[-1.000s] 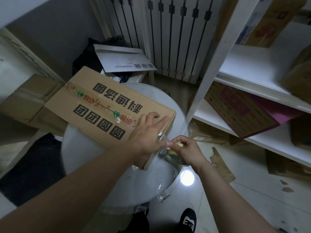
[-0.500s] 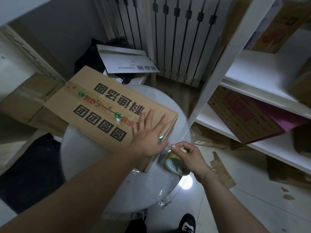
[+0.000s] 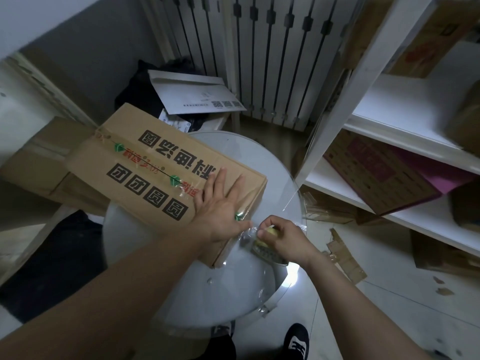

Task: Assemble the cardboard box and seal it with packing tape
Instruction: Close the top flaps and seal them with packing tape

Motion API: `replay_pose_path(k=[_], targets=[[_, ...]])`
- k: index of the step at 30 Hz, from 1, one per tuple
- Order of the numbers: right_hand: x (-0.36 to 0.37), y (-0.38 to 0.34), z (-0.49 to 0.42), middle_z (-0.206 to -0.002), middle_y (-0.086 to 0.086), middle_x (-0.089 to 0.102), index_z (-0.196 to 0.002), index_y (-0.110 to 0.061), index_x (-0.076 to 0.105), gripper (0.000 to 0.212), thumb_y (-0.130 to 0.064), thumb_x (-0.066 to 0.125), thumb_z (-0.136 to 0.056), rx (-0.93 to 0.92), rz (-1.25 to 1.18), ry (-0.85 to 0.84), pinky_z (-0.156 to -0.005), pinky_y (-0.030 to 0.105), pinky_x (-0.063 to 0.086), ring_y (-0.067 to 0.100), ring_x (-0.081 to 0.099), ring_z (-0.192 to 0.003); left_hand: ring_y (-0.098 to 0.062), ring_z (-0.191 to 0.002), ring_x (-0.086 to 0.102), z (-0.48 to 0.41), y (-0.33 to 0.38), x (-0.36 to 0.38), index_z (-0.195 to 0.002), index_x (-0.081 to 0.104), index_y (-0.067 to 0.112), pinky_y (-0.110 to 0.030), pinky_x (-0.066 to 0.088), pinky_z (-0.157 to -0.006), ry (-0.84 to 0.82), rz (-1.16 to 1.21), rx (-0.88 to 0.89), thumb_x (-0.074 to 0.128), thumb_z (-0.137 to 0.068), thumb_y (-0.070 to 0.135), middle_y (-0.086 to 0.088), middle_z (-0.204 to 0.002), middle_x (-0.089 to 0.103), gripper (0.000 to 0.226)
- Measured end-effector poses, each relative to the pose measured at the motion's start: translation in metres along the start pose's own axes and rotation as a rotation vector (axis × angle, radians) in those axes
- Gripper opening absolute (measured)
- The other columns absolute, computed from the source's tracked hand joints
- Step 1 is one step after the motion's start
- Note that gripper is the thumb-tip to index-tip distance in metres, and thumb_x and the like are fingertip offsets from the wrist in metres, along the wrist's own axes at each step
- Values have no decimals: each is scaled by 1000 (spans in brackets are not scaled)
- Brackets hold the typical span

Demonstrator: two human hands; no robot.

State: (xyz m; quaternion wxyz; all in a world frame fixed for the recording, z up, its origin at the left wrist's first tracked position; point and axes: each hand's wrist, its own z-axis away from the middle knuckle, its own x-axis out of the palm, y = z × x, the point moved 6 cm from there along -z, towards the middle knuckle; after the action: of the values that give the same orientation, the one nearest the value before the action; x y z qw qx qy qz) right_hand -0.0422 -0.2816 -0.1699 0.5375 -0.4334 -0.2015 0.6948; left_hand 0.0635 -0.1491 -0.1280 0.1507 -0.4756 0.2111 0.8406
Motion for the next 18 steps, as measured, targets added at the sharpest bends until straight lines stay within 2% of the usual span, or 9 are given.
replay_pose_path(k=[2,7,11,15,18], targets=[[2,1,-2,-89,-1,69,-83,-32,64,9,-40,64,-86,14,59,-5,-75,32,53,21,63,-87,-27,-141,-34,2,-2,1,-147,-23,43,-54,-6,-115,-13,-2,-3,61,-80,62,0,-153,-40,109],[3,-6,2,-91,-5,70,-79,-34,67,8,-40,69,-84,13,-40,-27,-80,31,53,17,64,-89,-28,-141,-33,4,-3,4,-147,-24,44,-54,-6,-115,-4,-24,-10,59,-81,60,-2,-154,-38,106],[0,-11,11,-86,-3,71,-80,-25,70,14,-36,76,-77,26,-56,-12,-70,24,50,15,65,-82,-28,-142,-33,5,-5,3,-148,-26,33,-52,-9,-115,22,-6,-52,59,-79,64,-2,-155,-35,114],[2,-17,16,-80,2,72,-80,-19,65,19,-37,68,-78,38,5,53,-62,24,47,22,66,-76,-41,-136,-37,9,-10,2,-145,-27,43,-65,-10,-110,-11,19,-149,58,-74,74,-15,-148,-44,115],[5,-19,15,-74,-1,67,-80,-17,64,31,-48,70,-79,51,-21,71,-57,23,42,15,58,-67,-47,-136,-33,7,-7,0,-145,-30,38,-72,-1,-109,-46,-48,-168,55,-76,74,-23,-147,-41,115]])
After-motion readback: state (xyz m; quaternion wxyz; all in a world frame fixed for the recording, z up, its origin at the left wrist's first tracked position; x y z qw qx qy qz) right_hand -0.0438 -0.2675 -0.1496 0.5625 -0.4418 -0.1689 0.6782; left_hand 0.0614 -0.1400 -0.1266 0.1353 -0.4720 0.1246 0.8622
